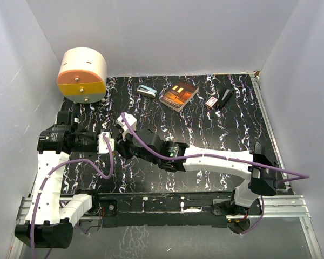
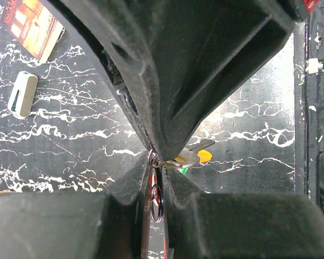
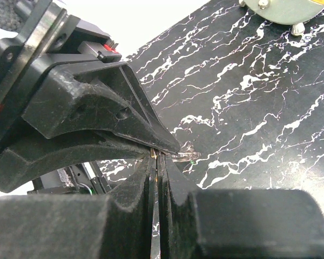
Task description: Put the keys on the keyring
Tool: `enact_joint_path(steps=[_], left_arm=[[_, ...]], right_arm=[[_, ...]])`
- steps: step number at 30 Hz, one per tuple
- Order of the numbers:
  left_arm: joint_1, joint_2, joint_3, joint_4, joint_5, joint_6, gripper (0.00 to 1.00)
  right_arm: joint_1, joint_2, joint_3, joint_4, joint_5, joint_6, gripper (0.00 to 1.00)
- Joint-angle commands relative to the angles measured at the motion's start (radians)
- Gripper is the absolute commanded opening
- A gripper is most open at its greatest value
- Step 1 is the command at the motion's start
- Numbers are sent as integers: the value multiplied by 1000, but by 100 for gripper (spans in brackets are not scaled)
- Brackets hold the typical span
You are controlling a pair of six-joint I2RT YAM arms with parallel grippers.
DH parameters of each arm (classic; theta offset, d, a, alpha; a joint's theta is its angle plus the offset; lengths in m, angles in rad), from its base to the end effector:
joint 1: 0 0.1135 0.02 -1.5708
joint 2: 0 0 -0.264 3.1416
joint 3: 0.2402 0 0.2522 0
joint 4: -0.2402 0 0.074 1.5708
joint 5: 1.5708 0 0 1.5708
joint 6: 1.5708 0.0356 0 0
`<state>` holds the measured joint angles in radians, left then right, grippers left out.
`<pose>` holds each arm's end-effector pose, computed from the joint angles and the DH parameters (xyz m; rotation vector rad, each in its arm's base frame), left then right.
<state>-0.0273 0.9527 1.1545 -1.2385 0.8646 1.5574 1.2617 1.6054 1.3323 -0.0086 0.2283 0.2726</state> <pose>0.1436 -0.0310 0.3530 1.7317 1.3243 -0.3101 0.1250 0.3649 0.3388 -0.7683 1.7745 0.8461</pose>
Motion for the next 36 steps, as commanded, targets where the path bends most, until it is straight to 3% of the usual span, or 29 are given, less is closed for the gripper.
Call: enact_joint_path(steps=[1,28,36], left_arm=[[-21,-58,63,-96,251,24,0],[-20,-66,34,1,209,-77,0],[-20,-75,-110,219,157,-275,0]], right_arm=[[-17,31,22,-43,119,0,8],[-17,23,54,-183,244,58,8],[-61,-87,-54,-185,281,71,8]])
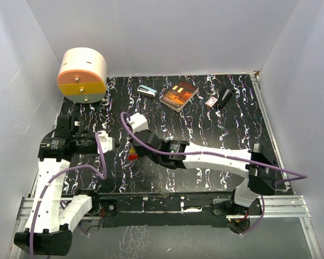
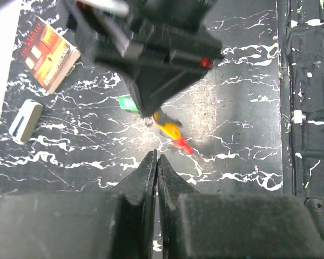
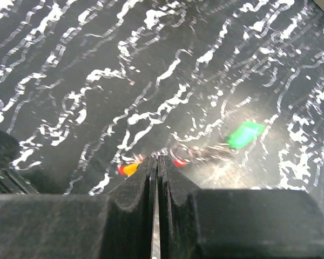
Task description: Put the keys on the keyring
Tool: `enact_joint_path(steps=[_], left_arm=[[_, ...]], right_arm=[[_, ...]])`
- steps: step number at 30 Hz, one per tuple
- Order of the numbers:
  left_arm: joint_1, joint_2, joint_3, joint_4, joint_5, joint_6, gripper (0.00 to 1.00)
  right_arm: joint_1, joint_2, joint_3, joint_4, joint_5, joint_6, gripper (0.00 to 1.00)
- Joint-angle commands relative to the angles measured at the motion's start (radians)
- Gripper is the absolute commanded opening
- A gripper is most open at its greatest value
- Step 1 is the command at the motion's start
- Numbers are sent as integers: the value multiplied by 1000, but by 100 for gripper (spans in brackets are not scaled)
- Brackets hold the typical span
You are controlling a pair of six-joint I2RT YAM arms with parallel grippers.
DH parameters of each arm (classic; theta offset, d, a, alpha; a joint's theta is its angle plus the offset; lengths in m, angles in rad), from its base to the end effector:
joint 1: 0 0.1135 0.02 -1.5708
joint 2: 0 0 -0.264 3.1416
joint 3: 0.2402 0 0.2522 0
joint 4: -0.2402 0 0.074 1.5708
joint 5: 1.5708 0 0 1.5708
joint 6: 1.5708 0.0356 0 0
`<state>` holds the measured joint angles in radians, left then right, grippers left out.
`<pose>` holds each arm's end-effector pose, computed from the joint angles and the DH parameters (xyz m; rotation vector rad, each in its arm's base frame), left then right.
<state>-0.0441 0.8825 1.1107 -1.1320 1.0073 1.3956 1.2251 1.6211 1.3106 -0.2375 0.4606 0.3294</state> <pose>0.1334 -0.0360 0.3582 1.6005 1.2481 -0.4252 0.1420 0.3477 0.3043 -0.6515 1.9858 0.4692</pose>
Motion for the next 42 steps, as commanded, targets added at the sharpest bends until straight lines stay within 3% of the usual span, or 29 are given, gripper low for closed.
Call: enact_joint_path(steps=[1,6,9,10,14,22,26,42], left_arm=[[-3,-6,-81,137,20,-139,0],[-3,-5,-144,330,34,-359,0],[-3,13,-183,377,89,-389,0],[-3,21,-198,415,110,-410,3],[-30,59,-256,542,165,-520,35],[-116,87,-309,683,164,-674,48],[-150,99,-318,678,172,-686,68],[-173,114,-326,711,219,-700,73]], right_arm=[[-25,-115,-41,44,53,9,8],[-33,-162,-72,44,34,-21,8],[-44,-184,-91,55,-14,-42,8],[-44,-195,-98,64,-31,-50,8],[-49,-216,-118,81,-84,-76,8],[-50,-238,-107,71,-133,-88,8],[-50,-246,-98,68,-153,-87,8],[-50,-267,-91,78,-233,-74,8]])
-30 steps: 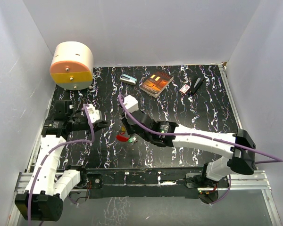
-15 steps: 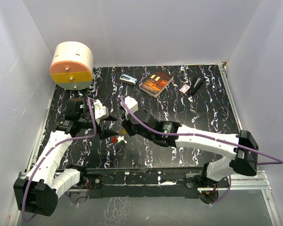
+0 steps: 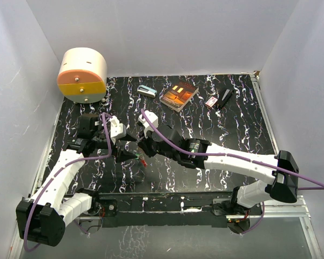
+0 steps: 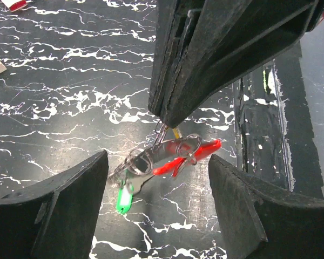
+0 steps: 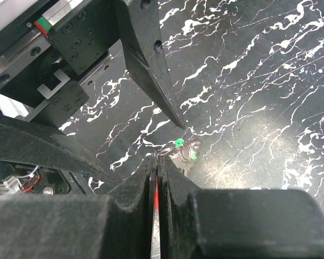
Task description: Put the keys on the keyring
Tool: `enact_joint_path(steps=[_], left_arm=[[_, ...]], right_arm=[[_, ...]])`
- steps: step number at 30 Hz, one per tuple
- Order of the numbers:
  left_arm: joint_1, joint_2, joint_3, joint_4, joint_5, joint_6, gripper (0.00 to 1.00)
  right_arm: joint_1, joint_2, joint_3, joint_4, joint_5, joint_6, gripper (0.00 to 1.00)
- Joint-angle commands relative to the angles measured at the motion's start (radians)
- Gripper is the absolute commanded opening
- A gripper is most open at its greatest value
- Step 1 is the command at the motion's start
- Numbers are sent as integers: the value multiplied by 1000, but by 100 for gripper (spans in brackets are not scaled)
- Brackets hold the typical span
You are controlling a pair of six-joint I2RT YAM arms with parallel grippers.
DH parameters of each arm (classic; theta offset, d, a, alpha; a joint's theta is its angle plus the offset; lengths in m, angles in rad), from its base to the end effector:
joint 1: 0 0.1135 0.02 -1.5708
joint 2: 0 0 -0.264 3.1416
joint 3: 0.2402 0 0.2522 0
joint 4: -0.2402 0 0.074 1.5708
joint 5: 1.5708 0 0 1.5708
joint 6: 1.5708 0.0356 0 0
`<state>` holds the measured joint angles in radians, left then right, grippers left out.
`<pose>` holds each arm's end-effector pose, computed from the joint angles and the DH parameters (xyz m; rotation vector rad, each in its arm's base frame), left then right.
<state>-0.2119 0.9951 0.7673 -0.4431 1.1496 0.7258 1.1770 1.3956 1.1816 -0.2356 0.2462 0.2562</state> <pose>0.1866 -0.0734 0.2830 1.3493 1.3858 -0.9299 0.1323 0.2957 0.3329 -0.7731 1.9196 0.6583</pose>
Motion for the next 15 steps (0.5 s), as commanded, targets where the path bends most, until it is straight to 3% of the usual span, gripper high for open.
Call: enact_joint_path(steps=[1,6,15], left_arm=[[-6,3,23,22,85,-34,73],[-10,4,46,-38,115,32,69],[-9,3,56,-163,149,220,43]], right_arm=[[-2,-40,38,77,-23,0,8],[-2,-48,26,90,-45,0,8],[-2,-76,4,93,-63,0,8]])
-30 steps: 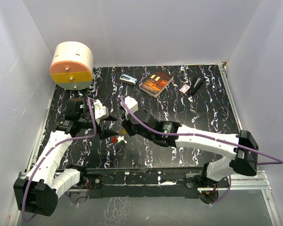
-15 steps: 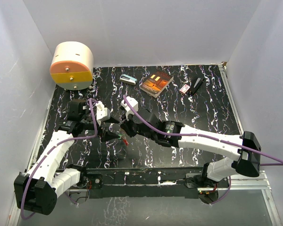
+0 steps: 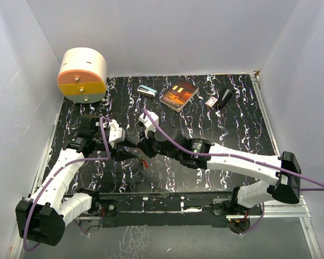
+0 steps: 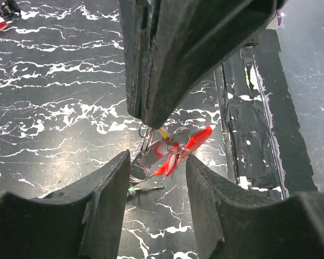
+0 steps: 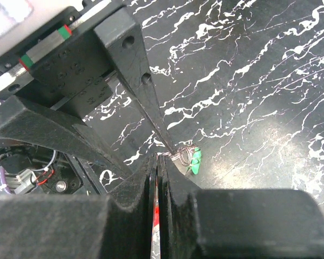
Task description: Put the keys on the keyring
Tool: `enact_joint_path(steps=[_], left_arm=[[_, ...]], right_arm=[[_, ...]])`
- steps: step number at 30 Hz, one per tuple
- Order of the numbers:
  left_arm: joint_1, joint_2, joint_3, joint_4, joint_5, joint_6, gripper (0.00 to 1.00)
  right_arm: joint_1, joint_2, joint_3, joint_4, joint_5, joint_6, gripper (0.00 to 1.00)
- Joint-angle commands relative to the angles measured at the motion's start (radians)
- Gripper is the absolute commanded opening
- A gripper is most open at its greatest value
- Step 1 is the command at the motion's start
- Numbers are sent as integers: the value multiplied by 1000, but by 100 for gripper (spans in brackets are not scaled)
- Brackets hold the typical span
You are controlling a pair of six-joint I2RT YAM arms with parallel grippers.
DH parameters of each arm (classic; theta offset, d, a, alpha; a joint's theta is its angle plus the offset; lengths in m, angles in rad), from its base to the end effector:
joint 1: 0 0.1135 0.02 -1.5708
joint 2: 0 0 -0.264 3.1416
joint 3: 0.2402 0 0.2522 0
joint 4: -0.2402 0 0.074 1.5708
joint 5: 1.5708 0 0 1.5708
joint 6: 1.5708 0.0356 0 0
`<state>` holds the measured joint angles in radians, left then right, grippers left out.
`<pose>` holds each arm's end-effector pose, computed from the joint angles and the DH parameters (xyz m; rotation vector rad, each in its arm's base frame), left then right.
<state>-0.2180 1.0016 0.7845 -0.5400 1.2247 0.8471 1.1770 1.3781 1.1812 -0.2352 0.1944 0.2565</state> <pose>0.1806 -0.0743 0.2826 1.4145 1.3028 -0.9841 0.1293 0.2932 0.3379 -0.8018 1.9074 0.7165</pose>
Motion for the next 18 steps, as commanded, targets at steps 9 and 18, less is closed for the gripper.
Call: enact_joint_path(steps=[9,18], left_arm=[[-3,4,83,-65,80,135,37],[-4,14,85,-14,84,105,35]], right_arm=[[-2,-64,-19,95,-32,5,8],[-3,-74,-31,107,-42,12,8]])
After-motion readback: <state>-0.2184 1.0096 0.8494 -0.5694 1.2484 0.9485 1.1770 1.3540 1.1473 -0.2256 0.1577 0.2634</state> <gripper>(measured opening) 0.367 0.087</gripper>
